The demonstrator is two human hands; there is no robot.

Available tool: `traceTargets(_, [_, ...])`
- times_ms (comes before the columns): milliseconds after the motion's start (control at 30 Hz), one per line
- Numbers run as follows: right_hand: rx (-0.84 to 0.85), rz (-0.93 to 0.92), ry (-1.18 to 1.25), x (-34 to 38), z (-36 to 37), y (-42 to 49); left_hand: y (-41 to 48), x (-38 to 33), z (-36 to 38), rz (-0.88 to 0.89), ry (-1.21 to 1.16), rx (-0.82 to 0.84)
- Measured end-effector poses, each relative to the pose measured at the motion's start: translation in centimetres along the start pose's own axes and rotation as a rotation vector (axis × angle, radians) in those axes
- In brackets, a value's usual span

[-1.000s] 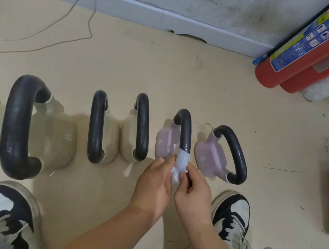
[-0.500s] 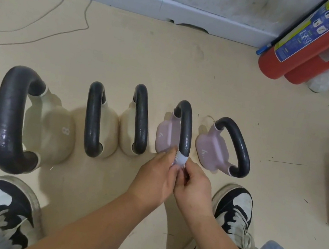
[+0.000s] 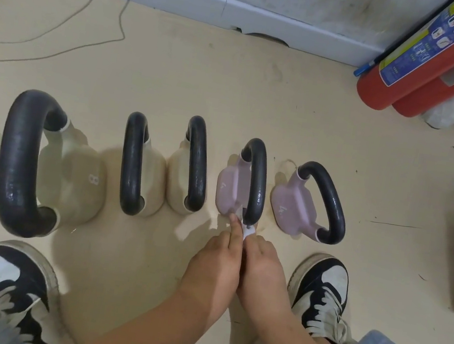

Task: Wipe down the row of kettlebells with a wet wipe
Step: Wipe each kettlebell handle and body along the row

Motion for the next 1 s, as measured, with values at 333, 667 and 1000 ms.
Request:
traceTargets(333, [0.118, 0.032, -0.038, -2.0, 1.0, -2.8, -2.2, 0.8, 2.0, 0.186, 0.075, 0.124])
traceTargets(667, [0.135, 0.451, 0.613, -1.9, -2.7, -0.4, -0.7, 0.6, -4.0, -0.072, -0.354, -0.25])
traceTargets(1000, [0.215, 0.562, 0.713, -3.4, -0.1, 1.3, 1.3, 2.0, -1.9, -0.231, -0.345, -0.184])
Point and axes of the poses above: each hand's wrist, its own y-axis towards the middle knuckle, its own z-axis out of the palm, x = y × z, the point moved 10 cm from there along y, towards the middle knuckle, and after that the axes turned 13 degrees about z, right-handed, at the moved point
